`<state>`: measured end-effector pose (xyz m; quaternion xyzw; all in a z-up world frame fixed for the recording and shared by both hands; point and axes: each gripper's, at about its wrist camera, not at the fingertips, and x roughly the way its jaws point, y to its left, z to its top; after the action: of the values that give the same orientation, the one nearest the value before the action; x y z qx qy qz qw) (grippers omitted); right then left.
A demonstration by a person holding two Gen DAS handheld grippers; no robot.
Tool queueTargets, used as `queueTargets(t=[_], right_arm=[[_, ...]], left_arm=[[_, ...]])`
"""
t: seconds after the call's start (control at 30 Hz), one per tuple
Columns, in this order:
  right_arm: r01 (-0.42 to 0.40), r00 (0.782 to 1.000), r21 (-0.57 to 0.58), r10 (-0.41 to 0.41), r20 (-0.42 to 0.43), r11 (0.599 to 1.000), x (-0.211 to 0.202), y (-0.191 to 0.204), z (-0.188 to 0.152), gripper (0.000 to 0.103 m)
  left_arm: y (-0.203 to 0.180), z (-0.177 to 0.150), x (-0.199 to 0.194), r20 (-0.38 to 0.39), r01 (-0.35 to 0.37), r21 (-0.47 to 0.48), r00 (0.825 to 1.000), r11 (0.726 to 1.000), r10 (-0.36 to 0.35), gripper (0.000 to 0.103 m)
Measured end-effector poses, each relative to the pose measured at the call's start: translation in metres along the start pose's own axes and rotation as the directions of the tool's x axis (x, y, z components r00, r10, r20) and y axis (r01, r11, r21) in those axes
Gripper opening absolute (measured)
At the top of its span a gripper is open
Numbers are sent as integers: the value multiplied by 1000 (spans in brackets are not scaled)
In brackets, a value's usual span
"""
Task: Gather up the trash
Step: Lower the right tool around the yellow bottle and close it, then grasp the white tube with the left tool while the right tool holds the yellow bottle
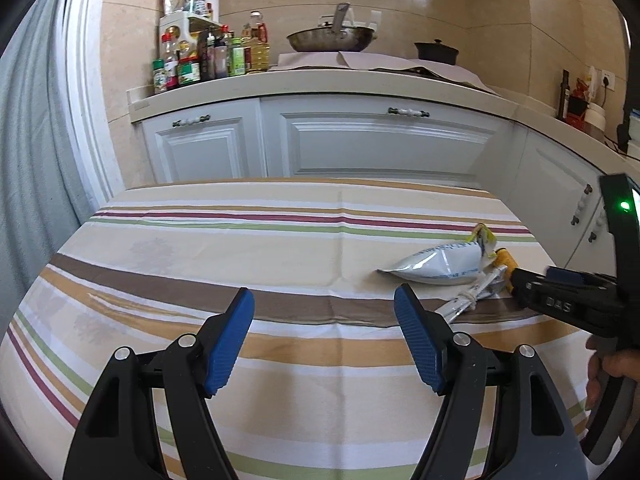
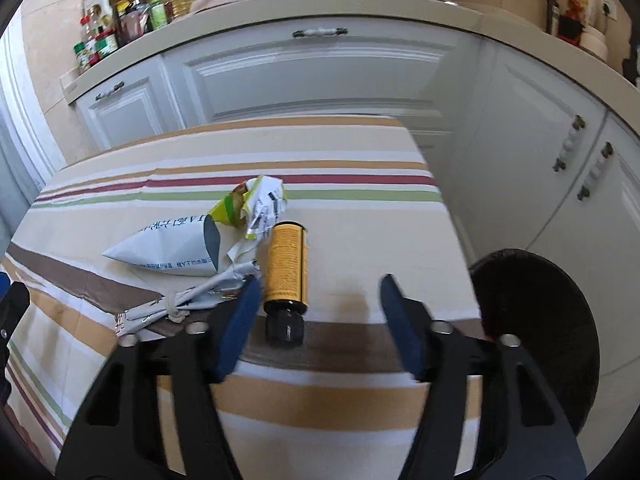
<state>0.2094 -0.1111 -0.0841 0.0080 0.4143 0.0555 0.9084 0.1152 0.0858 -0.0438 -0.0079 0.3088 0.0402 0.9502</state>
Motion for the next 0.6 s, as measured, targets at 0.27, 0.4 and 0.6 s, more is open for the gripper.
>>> queueTargets(t=[0.27, 0.4, 0.6], right_arm=[[-38, 999, -20, 37, -24, 999, 5, -3, -4, 24], [-41, 999, -14, 41, 4, 999, -6, -10, -9, 24], [-46, 998, -9, 46, 44, 999, -28, -23, -17, 24]], left_arm=[[-17, -1, 7, -23, 28, 40, 999, 999, -27, 70], [-32, 0, 11, -28, 50, 69, 998, 996, -48, 70], [-57, -1, 18, -53, 105, 118, 994, 987, -99, 70]])
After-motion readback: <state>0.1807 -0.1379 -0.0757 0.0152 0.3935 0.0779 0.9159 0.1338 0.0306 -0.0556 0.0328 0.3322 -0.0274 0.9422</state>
